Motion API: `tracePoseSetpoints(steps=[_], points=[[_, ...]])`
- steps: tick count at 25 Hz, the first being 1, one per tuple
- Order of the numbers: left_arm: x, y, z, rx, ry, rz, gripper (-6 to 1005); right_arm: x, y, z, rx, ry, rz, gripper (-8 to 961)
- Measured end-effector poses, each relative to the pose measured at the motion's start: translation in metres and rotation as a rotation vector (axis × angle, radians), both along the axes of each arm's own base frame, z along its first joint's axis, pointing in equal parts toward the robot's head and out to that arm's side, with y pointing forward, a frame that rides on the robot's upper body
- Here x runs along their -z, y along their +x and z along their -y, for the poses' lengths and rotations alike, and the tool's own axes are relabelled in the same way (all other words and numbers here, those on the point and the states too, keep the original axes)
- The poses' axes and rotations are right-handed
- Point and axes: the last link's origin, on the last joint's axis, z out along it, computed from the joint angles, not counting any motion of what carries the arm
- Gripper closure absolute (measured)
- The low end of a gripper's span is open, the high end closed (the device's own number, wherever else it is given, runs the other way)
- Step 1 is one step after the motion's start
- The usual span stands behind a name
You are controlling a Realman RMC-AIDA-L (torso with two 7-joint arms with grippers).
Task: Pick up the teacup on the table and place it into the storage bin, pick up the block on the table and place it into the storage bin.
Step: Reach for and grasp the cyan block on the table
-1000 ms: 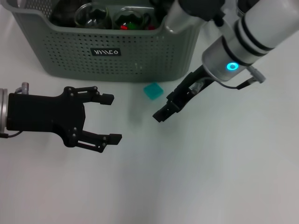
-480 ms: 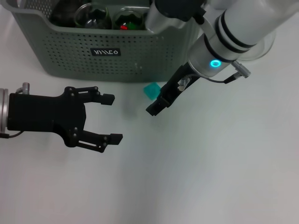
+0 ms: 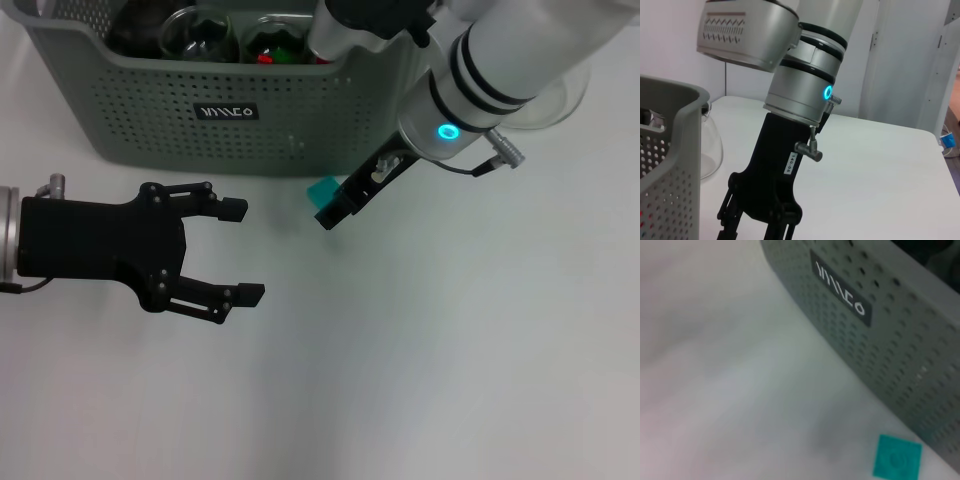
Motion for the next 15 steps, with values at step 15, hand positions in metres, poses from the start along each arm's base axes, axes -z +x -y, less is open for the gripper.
tracePoseSetpoints(steps=[15], points=[[0.002, 0.0, 0.001, 0.0, -0.011, 0.005, 47, 0.008, 0.011, 0.001, 0.018, 0.015, 0.021, 192]])
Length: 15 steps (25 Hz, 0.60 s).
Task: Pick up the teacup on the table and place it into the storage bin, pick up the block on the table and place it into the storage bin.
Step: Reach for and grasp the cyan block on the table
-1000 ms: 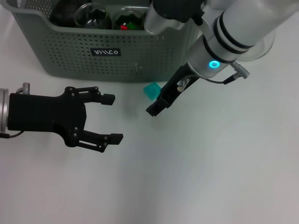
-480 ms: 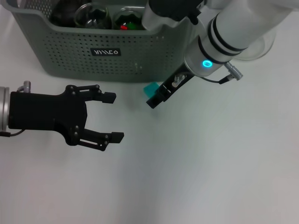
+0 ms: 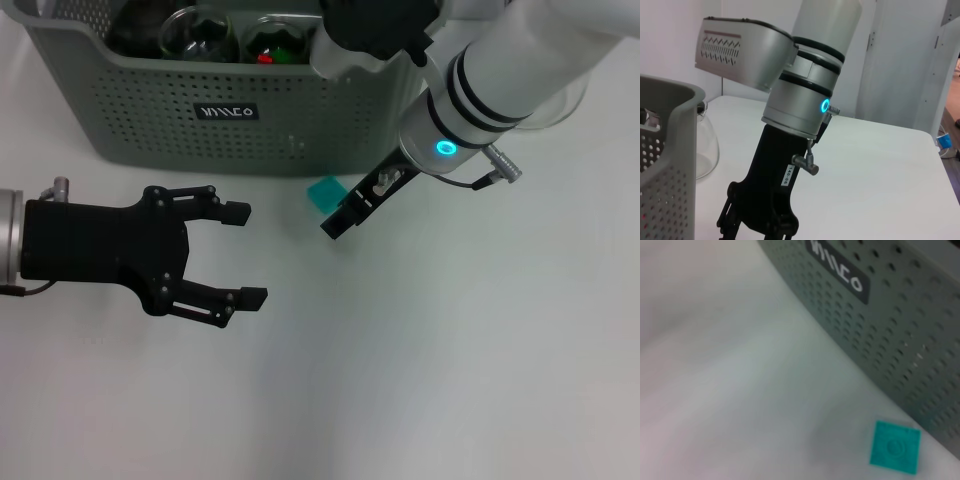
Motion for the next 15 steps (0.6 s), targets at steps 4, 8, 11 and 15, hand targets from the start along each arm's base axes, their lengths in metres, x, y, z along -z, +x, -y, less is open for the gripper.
tracePoseSetpoints(steps=[4, 8, 11, 15], points=[[0.0, 0.0, 0.0, 0.002, -0.004, 0.001, 47, 0.003, 0.004, -0.001, 0.019, 0.01, -0.012, 192], [0.0, 0.001, 0.0, 0.007, -0.006, 0.001, 47, 0.007, 0.007, -0.001, 0.051, 0.027, -0.053, 192], [0.0, 0.0, 0.001, 0.015, -0.005, -0.001, 47, 0.009, 0.012, -0.002, 0.075, 0.04, -0.069, 193], [0.0, 0.0, 0.001, 0.022, -0.003, -0.003, 47, 0.014, 0.015, 0.0, 0.08, 0.045, -0.081, 193]])
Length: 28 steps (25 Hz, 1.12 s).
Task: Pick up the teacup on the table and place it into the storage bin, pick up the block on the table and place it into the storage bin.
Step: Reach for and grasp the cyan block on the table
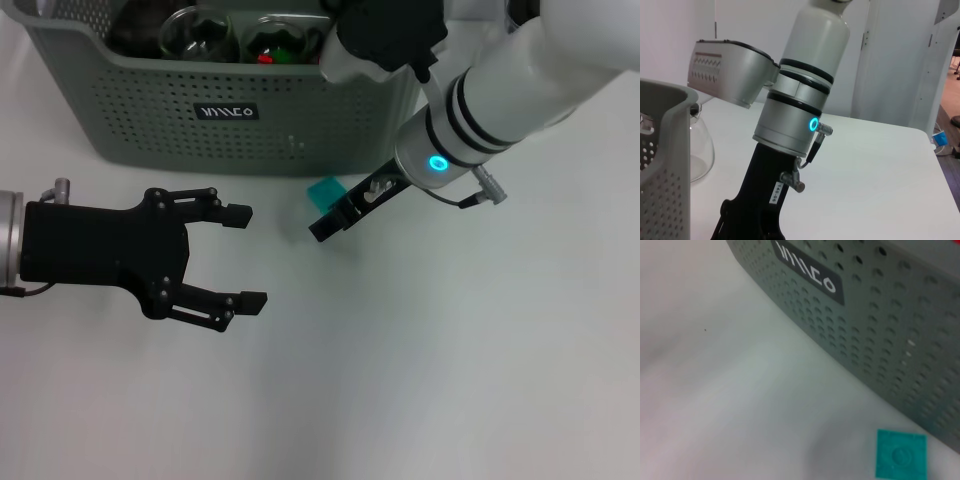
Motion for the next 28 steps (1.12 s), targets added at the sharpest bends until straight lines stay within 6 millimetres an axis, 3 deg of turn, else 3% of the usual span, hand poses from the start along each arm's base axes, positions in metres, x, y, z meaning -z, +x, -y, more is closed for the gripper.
tracePoseSetpoints(steps=[28], points=[[0.0012, 0.0008, -0.0021, 0.01, 0.002, -0.004, 47, -0.0011, 0.0093, -0.004, 0.006, 0.037, 0.0, 192]])
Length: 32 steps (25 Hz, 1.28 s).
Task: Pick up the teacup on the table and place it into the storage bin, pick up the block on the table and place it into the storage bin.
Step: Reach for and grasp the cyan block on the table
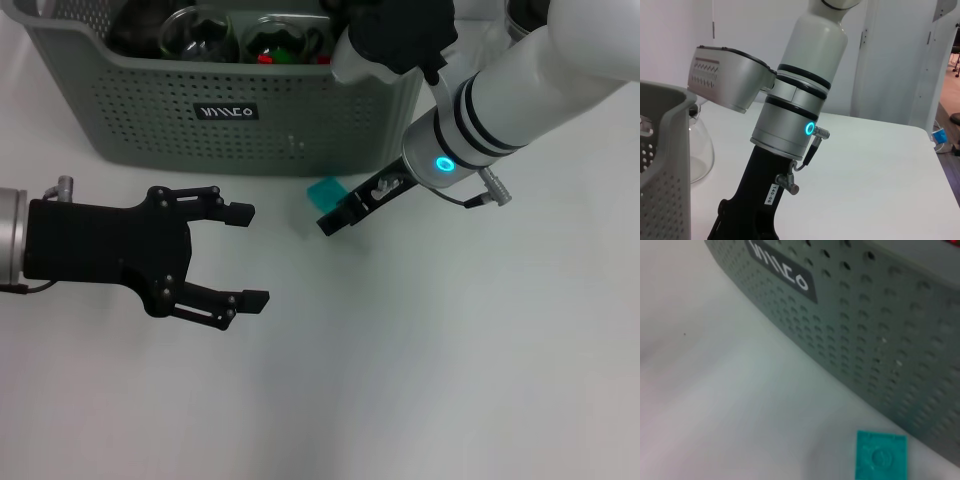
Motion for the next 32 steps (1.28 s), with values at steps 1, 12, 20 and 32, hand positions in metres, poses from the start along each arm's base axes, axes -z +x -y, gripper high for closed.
tracePoseSetpoints(steps=[1, 12, 20, 32], points=[[0.0, 0.0, 0.0, 0.0, 0.001, 0.0, 47, 0.0, 0.0, 0.0, 0.0, 0.003, -0.001, 192], [0.0, 0.0, 0.0, 0.008, 0.008, 0.008, 47, 0.002, 0.0, -0.003, -0.006, 0.023, -0.014, 192], [0.001, 0.0, 0.0, 0.019, 0.008, 0.011, 47, 0.007, -0.002, 0.0, -0.021, 0.022, -0.024, 193], [0.001, 0.0, 0.0, 0.02, 0.008, 0.011, 47, 0.011, 0.001, 0.002, -0.023, 0.022, -0.023, 193]])
